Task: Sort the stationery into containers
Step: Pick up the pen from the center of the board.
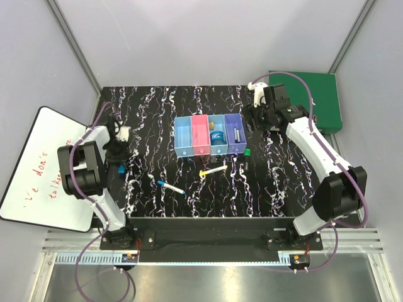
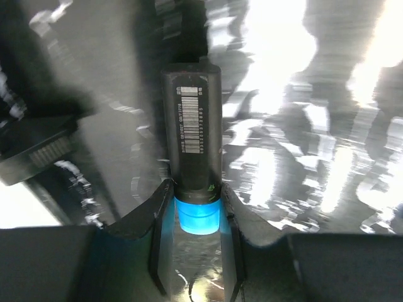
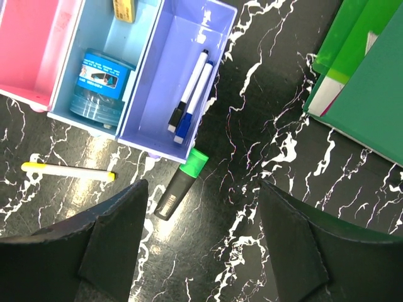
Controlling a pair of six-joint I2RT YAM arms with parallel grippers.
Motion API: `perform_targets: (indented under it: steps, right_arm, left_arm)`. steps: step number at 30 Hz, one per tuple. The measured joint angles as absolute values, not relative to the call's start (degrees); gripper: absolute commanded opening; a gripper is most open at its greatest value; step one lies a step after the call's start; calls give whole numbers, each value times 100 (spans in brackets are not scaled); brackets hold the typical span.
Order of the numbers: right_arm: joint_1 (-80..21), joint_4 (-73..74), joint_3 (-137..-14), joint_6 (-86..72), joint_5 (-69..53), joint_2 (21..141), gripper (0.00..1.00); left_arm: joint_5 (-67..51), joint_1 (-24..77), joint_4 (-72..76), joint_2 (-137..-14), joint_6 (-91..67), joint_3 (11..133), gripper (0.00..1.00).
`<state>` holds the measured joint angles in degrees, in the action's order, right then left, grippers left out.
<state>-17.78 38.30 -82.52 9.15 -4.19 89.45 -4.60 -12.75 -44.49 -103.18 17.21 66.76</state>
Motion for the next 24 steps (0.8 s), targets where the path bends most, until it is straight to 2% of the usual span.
perform_targets:
  steps: [8,18,24]
  right_arm:
    - [-1767,3850,-8571,915,-867,8978,84]
    - [-1756,4200,-8947,939,-2945,9083,95]
    - [-1756,4375,-8956,858,-3883,9146,96]
  left_arm:
    - [-1057,-607,-4510,-9295,2379,6971,0]
    - [-1472,438,-4209,-8136,3852,7078,0]
    - [-1844,1024,-3623,-7111,5168,6611,0]
